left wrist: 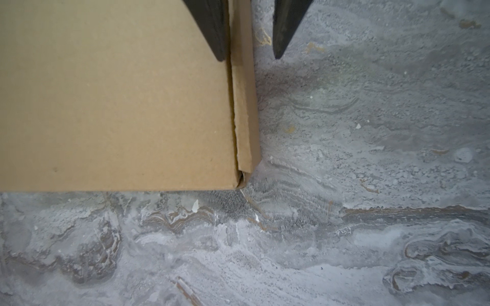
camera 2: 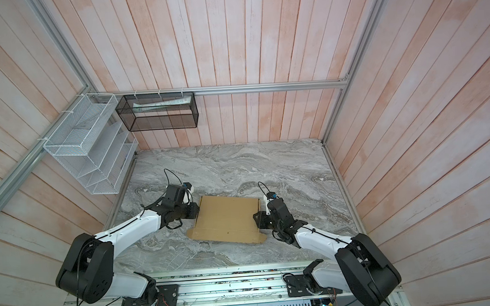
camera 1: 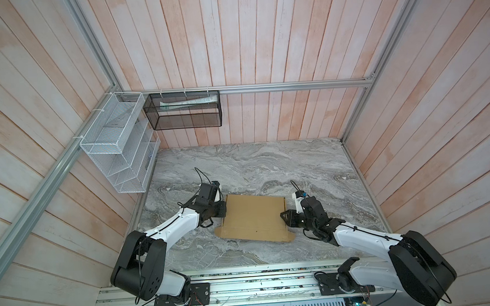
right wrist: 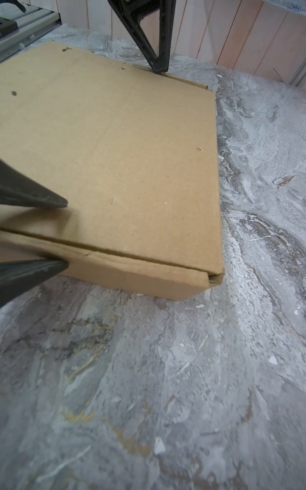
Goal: Fold the paper box
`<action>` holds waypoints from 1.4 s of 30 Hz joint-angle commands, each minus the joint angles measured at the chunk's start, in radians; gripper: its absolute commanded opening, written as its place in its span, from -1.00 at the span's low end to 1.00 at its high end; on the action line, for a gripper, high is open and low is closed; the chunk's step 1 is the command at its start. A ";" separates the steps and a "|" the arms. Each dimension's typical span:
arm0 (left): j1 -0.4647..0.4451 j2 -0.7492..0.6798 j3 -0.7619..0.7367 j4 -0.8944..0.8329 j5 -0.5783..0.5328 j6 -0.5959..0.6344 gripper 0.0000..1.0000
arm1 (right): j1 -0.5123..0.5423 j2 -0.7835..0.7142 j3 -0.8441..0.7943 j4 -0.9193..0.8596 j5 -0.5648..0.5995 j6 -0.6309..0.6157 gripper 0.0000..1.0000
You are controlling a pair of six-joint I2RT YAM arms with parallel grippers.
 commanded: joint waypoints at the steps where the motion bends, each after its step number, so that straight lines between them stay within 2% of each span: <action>1: 0.005 0.020 0.037 -0.056 0.002 0.024 -0.35 | 0.004 0.018 0.017 -0.042 0.013 -0.026 -0.35; 7: 0.005 0.035 0.046 -0.088 -0.004 0.024 -0.38 | 0.004 0.019 0.024 -0.037 0.013 -0.029 -0.38; 27: 0.005 -0.084 0.006 -0.136 -0.018 -0.006 -0.38 | 0.003 0.073 0.045 -0.013 -0.005 -0.035 -0.46; 38: 0.003 -0.094 -0.006 -0.181 -0.013 -0.033 -0.38 | 0.005 0.077 0.053 -0.013 -0.005 -0.039 -0.48; 42: 0.004 -0.100 -0.025 -0.180 -0.018 -0.047 -0.44 | 0.004 0.084 0.055 -0.012 -0.006 -0.042 -0.48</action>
